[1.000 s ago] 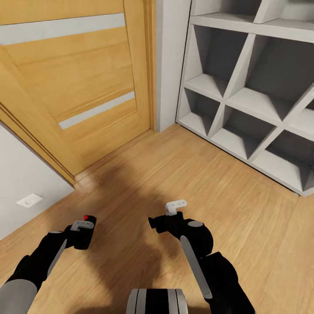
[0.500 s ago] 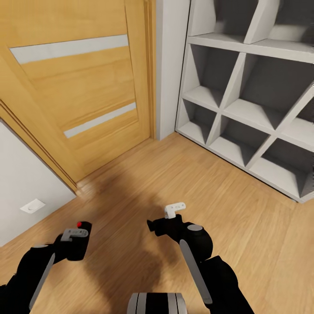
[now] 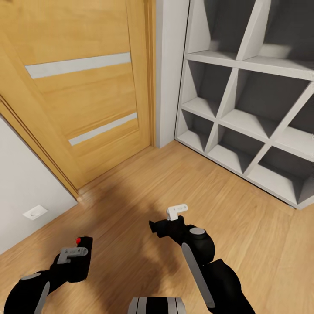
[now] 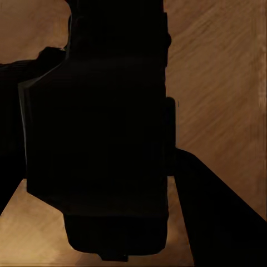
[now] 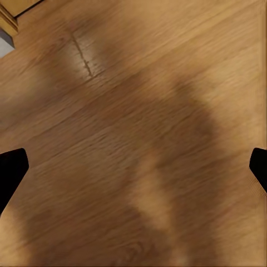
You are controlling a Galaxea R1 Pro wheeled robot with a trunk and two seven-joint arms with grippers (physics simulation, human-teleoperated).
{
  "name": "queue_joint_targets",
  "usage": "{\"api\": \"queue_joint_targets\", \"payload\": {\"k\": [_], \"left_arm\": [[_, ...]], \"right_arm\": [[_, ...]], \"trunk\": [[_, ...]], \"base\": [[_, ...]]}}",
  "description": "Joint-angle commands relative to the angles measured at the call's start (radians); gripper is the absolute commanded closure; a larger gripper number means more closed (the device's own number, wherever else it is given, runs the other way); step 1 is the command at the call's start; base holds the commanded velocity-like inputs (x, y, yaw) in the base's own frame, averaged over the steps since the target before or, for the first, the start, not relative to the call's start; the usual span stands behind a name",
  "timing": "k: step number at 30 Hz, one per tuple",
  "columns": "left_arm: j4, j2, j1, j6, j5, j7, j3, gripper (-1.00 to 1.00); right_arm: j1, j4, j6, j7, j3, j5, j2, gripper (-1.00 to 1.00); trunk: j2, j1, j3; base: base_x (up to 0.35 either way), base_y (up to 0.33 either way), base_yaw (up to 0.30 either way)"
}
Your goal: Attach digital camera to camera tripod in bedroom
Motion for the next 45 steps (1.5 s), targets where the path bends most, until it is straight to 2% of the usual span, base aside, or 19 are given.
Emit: {"api": "queue_joint_targets", "payload": {"k": [1, 2, 7, 11, 13, 23, 39, 45], "left_arm": [[-0.005, -0.012, 0.007, -0.003, -0.013, -0.006, 0.005, 1.0], [-0.005, -0.012, 0.007, -0.003, -0.013, -0.006, 0.005, 1.0], [-0.013, -0.054, 0.025, -0.019, -0.017, -0.004, 0.017, 1.0], [-0.013, -0.064, 0.03, -0.023, -0.018, -0.003, 0.021, 1.0], [-0.012, -0.07, 0.032, -0.025, -0.019, -0.001, 0.025, 1.0], [-0.007, -0.079, 0.035, -0.026, -0.018, 0.002, 0.022, 1.0], [-0.009, -0.081, 0.034, -0.019, -0.02, 0.006, 0.021, 1.0], [-0.01, -0.09, 0.034, -0.013, -0.02, 0.007, 0.023, 1.0]], "right_arm": [[0.0, -0.001, 0.002, -0.009, 0.002, -0.01, 0.0, -1.0], [0.0, -0.001, 0.002, -0.009, 0.002, -0.01, 0.0, -1.0], [-0.006, -0.001, 0.006, -0.009, 0.006, -0.01, -0.001, -1.0], [-0.011, -0.001, 0.01, -0.009, 0.007, -0.01, -0.001, -1.0], [-0.014, -0.001, 0.011, -0.009, 0.007, -0.01, -0.002, -1.0], [-0.015, -0.001, 0.013, -0.009, 0.01, -0.01, -0.001, -1.0], [-0.015, -0.001, 0.014, -0.009, 0.013, -0.01, 0.001, -1.0], [-0.015, -0.001, 0.014, -0.009, 0.013, -0.01, 0.002, -1.0]], "trunk": [[0.0, -0.001, 0.003], [0.0, -0.001, 0.007], [0.001, -0.003, 0.027], [0.002, -0.005, 0.042], [0.002, -0.005, 0.042], [0.002, -0.005, 0.042], [0.002, -0.005, 0.042], [0.004, -0.008, 0.065]], "base": [[0.0, 0.0, 0.0], [0.0, 0.0, 0.0], [0.0, 0.0, 0.012], [0.0, 0.0, 0.114], [0.0, 0.0, 0.203], [0.008, -0.027, 0.248], [0.093, -0.237, 0.265], [0.018, -0.049, 0.28]]}}
